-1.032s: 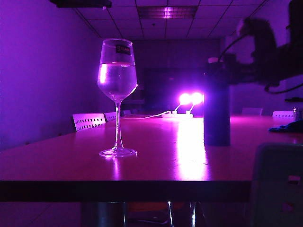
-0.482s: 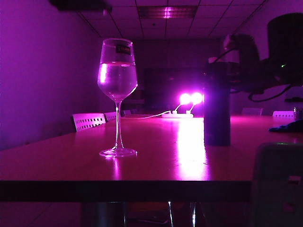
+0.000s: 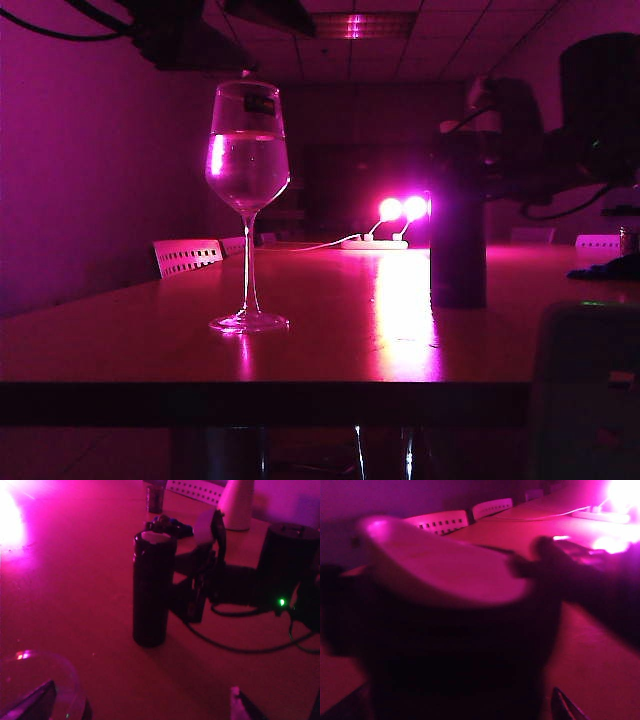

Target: Pick up the black thermos cup, pour some water from it into the stemmed glass, and then put the thermos cup back on the table.

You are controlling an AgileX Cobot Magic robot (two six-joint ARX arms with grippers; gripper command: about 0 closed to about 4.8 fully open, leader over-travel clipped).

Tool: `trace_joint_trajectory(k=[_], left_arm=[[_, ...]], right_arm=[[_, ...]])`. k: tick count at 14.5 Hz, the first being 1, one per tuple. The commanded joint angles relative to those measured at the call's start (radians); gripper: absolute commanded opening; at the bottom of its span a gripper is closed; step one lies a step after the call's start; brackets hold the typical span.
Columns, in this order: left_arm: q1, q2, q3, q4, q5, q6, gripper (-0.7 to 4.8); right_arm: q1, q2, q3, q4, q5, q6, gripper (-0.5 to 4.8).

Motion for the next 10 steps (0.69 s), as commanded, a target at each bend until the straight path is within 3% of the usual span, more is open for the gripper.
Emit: trace_joint_trajectory(k=[1, 4, 7, 8, 10], left_arm=[[-0.001, -0.001, 0.006, 0.041, 0.001, 0.000, 4.79], [-0.001, -0.001, 0.006, 0.038, 0.000, 0.000, 4.79], [-0.001, -0.002, 0.006, 0.037, 0.000, 0.000, 4.79], [-0.001, -0.002, 0.006, 0.037, 0.000, 0.000, 4.79], [-0.001, -0.003, 0.006, 0.037, 0.000, 0.000, 4.79]], right_arm=[[0.007, 0.013, 0.005, 0.018, -0.002, 0.005, 4.79], [0.008, 0.013, 0.005, 0.020, 0.002, 0.005, 4.72], [0.008, 0.013, 0.005, 0.020, 0.002, 0.004, 2.42], [0.008, 0.013, 0.005, 0.021, 0.002, 0.004, 1.87], [0.008, 0.013, 0.005, 0.023, 0.001, 0.004, 1.82]])
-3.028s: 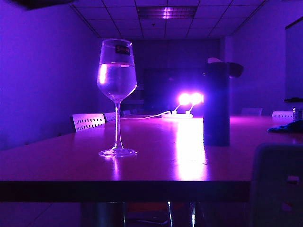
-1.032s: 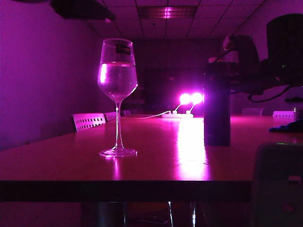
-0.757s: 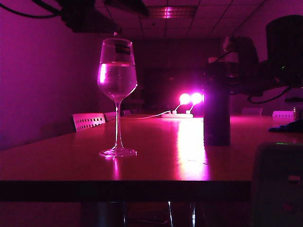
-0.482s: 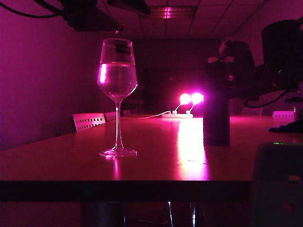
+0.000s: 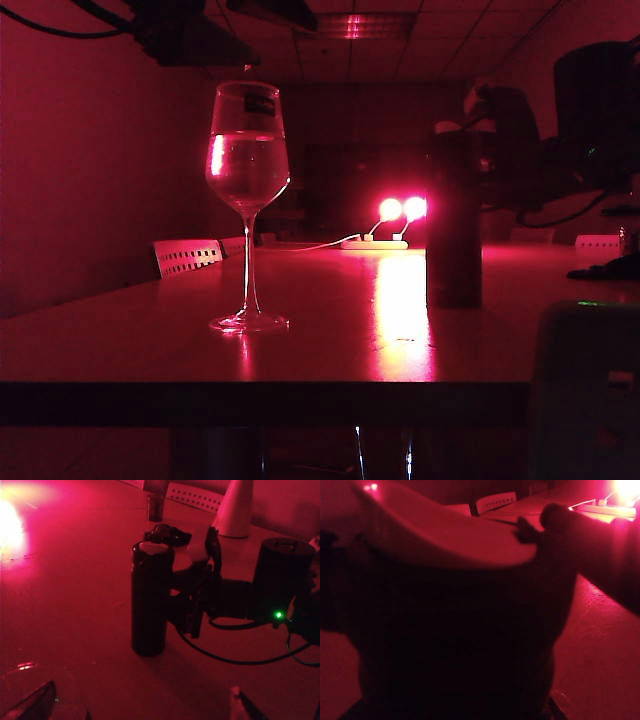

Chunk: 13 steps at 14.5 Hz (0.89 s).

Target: Pick up the black thermos cup, pour some water from it into the stemmed glass, and then put the thermos cup back on the table.

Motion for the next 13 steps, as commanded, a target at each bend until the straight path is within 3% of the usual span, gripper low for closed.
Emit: trace_joint_trajectory(k=[1, 5, 13], left_arm=[[-0.001, -0.006, 0.006, 0.011, -0.003, 0.000, 4.79], [0.003, -0.049, 0.006, -0.044, -0.027, 0.001, 4.79], [0.006, -0.129, 0.008, -0.283, -0.231, 0.000, 4.79]], right_arm=[[0.001, -0.003, 0.005, 0.026, -0.005, 0.002, 1.82], [0.003, -0.035, 0.005, 0.063, -0.012, 0.003, 1.82], [0.032, -0.216, 0.010, -0.018, -0.119, -0.020, 1.83]])
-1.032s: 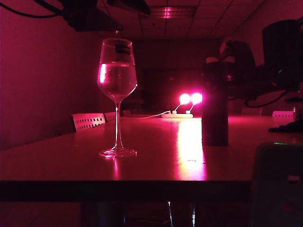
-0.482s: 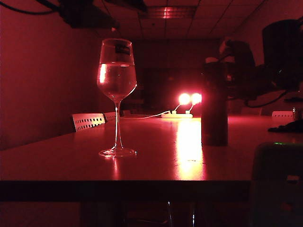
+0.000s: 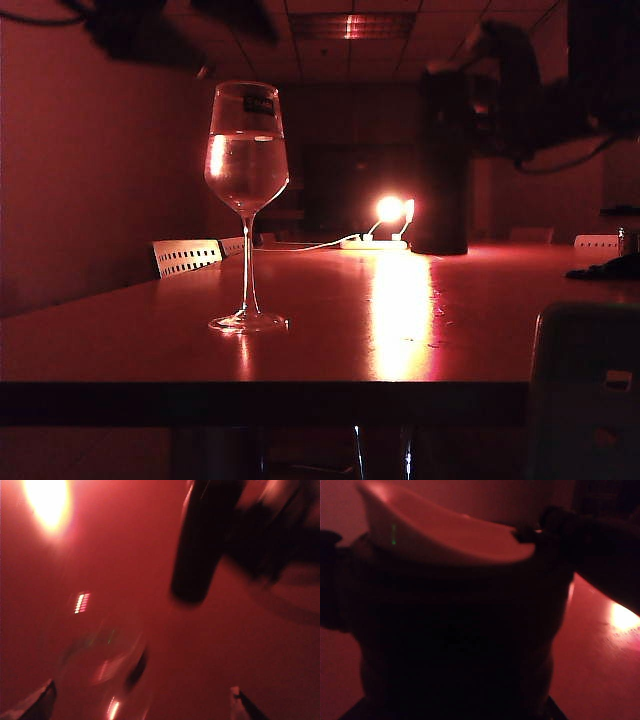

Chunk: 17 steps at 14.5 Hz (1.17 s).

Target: Pick up the black thermos cup, pour some water from it into the stemmed glass, and then put the thermos cup back on the table.

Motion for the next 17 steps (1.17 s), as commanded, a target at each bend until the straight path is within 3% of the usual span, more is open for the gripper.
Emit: trace_joint_trajectory(k=[1, 4, 7, 9, 12, 17], left_arm=[[0.000, -0.065, 0.008, -0.069, -0.102, 0.000, 4.79], [-0.001, -0.162, 0.008, -0.119, -0.146, 0.000, 4.79], [-0.002, -0.248, 0.008, -0.256, -0.186, 0.000, 4.79], [-0.002, -0.278, 0.008, -0.294, -0.191, -0.011, 4.79], [-0.002, -0.272, 0.008, -0.289, -0.190, -0.027, 4.79], [-0.002, -0.216, 0.008, -0.283, -0.192, -0.026, 4.79]], right_arm=[[0.031, -0.081, 0.014, 0.007, -0.009, -0.051, 1.83], [0.082, -0.156, 0.015, -0.075, -0.005, -0.126, 1.83], [0.117, -0.225, 0.015, -0.172, 0.027, -0.224, 1.83], [0.130, -0.240, 0.031, -0.197, 0.036, -0.227, 1.83], [0.205, -0.237, 0.146, -0.374, 0.089, -0.354, 1.83], [0.230, -0.180, 0.249, -0.387, 0.106, -0.476, 1.83]])
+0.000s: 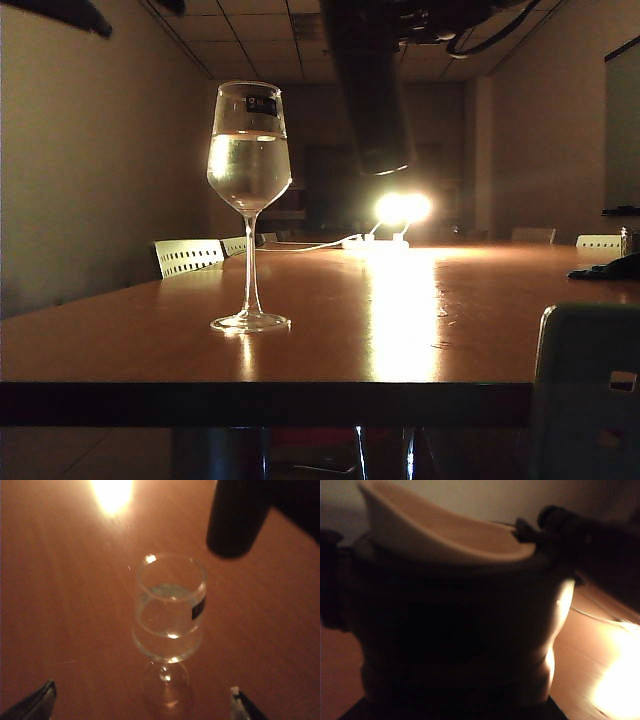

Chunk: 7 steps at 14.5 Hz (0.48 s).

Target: Pick up the black thermos cup, pour some water from it into the stemmed glass, and then put the thermos cup back on the table.

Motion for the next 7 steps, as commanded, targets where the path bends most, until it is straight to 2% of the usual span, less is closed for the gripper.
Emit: trace_joint_trajectory(k=[1, 4, 7], left_arm=[[-0.001, 0.020, 0.005, 0.019, -0.003, -0.001, 4.79], [0.001, 0.050, 0.005, 0.052, -0.006, -0.001, 4.79], [0.017, 0.095, 0.005, 0.110, -0.029, -0.001, 4.79]], right_arm=[[-0.002, 0.032, 0.067, 0.060, 0.026, -0.112, 1.83], [-0.001, 0.108, 0.149, 0.061, 0.024, -0.168, 1.83], [0.009, 0.156, 0.206, 0.061, 0.020, -0.290, 1.83]])
